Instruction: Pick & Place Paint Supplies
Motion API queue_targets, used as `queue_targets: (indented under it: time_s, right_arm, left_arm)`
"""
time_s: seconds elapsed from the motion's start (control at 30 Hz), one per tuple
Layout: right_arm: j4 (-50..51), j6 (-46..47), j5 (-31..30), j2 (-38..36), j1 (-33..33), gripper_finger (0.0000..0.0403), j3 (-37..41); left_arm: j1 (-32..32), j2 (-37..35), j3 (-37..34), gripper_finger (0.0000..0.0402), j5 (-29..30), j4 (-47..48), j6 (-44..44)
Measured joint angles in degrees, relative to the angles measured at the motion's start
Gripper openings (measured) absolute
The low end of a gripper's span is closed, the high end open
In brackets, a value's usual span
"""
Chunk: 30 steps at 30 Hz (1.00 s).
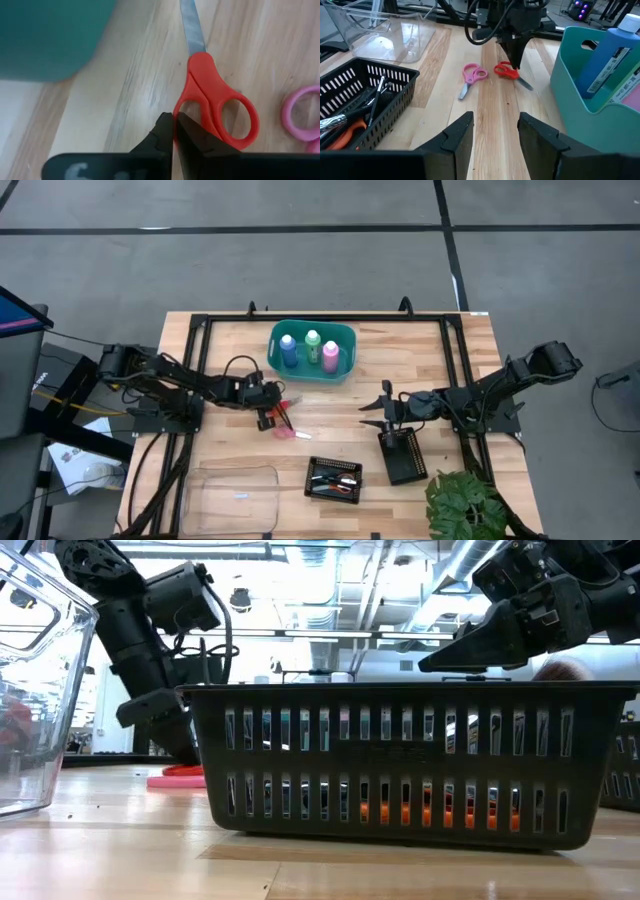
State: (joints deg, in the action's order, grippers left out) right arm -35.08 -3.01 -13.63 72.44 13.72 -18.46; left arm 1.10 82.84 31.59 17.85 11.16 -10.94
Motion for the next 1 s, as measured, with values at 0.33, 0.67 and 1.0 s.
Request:
queue_targets:
  time_s: [0.33, 0.67, 1.0]
  right_arm:
    - [-1.8, 1.67, 0.02, 0.61, 0.0, 0.0143, 0.0]
    - [-31.95, 5.23, 0.88, 18.57, -1.75, 0.0158, 0.0]
    - [-47.67, 11.75, 9.93, 31.94, -5.77, 0.025, -2.9]
  left_arm:
    - [0.09, -0.09, 0.44, 0.0001, 1.17, -6.49, 2.26]
    - [0.14, -0.19, 0.5, 0.0, 1.11, -15.93, 5.39]
    - [3.14, -0.25, 0.57, 0.0, 0.87, -26.09, 8.73]
